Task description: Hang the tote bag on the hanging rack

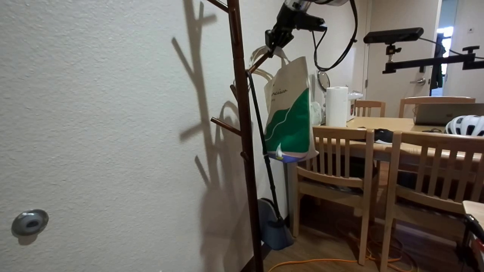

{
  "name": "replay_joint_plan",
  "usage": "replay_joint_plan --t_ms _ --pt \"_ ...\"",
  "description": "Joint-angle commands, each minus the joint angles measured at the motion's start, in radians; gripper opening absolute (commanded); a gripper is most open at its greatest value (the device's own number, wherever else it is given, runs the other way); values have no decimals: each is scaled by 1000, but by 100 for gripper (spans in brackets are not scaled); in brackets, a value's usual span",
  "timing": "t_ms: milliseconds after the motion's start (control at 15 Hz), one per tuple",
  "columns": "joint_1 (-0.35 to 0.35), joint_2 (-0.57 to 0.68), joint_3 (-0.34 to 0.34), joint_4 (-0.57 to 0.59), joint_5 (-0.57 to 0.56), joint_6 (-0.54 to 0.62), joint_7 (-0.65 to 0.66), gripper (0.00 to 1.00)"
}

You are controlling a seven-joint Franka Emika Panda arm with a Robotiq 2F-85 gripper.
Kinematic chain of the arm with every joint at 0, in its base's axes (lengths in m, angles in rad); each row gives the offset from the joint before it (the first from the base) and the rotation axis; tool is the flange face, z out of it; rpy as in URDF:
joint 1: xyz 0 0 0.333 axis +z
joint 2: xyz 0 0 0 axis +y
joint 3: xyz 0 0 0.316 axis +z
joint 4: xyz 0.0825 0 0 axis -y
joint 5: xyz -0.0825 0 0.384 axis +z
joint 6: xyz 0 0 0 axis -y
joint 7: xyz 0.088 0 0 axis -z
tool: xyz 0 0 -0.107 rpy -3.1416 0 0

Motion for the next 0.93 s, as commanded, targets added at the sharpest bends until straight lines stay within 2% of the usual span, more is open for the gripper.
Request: replay_joint_plan --t_ms 0,600,867 --pt "16 -21 14 -13 -2 29 -10 1" --pt "9 0 3 8 -43 34 32 1" --pt "2 16 -17 33 -127 5 114 1"
